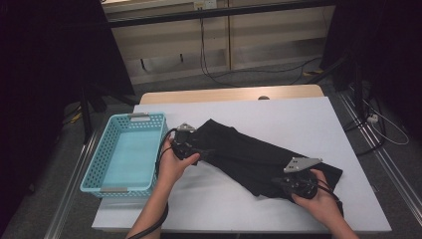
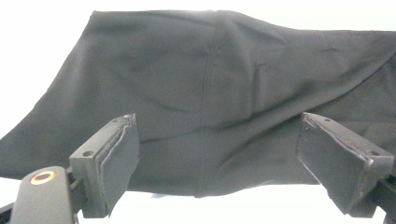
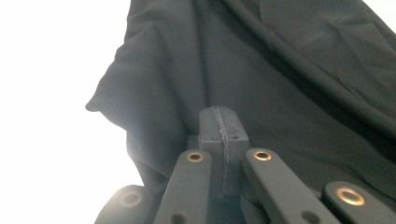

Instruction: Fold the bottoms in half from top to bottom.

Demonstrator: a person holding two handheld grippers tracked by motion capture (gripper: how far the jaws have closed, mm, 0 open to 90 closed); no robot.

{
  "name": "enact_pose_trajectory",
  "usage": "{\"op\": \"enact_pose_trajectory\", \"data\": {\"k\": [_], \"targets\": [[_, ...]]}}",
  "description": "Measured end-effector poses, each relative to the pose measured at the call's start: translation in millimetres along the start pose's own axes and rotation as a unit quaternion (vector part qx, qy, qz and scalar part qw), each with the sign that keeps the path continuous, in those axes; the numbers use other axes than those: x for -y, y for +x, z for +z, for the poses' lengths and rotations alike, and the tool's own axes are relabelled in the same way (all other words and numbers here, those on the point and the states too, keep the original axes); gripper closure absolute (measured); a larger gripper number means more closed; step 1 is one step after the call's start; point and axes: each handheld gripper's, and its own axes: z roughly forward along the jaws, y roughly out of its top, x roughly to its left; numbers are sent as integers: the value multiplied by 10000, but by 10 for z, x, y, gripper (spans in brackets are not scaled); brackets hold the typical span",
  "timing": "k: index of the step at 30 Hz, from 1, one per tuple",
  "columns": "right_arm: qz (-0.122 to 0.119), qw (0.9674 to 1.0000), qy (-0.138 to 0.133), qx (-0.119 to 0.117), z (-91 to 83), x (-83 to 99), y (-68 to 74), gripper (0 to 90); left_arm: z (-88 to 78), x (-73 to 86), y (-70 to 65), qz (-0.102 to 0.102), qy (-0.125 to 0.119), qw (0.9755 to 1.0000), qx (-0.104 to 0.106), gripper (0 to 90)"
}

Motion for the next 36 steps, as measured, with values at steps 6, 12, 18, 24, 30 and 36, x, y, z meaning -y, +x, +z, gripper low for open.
{"op": "enact_pose_trajectory", "data": {"k": [6,12,18,24,30,36], "targets": [[135,9992,73,-365,-48,50,42,900,-7,-31,-30,-3,-54,10000,17,141],[194,9993,-115,-296,-147,83,24,761,26,-9,-56,23,16,10000,40,141],[691,9955,-608,236,-249,40,-247,674,-51,-20,-60,33,-66,10000,38,141],[572,9940,-484,792,-140,-111,-499,696,-53,-7,-20,-14,-87,10000,-20,142],[562,9924,-416,1008,47,-221,-669,701,-18,-29,2,-15,-58,10000,-4,142],[660,9919,-400,1007,267,-200,-722,781,0,-14,-2,-18,-50,9999,-98,143]]}}
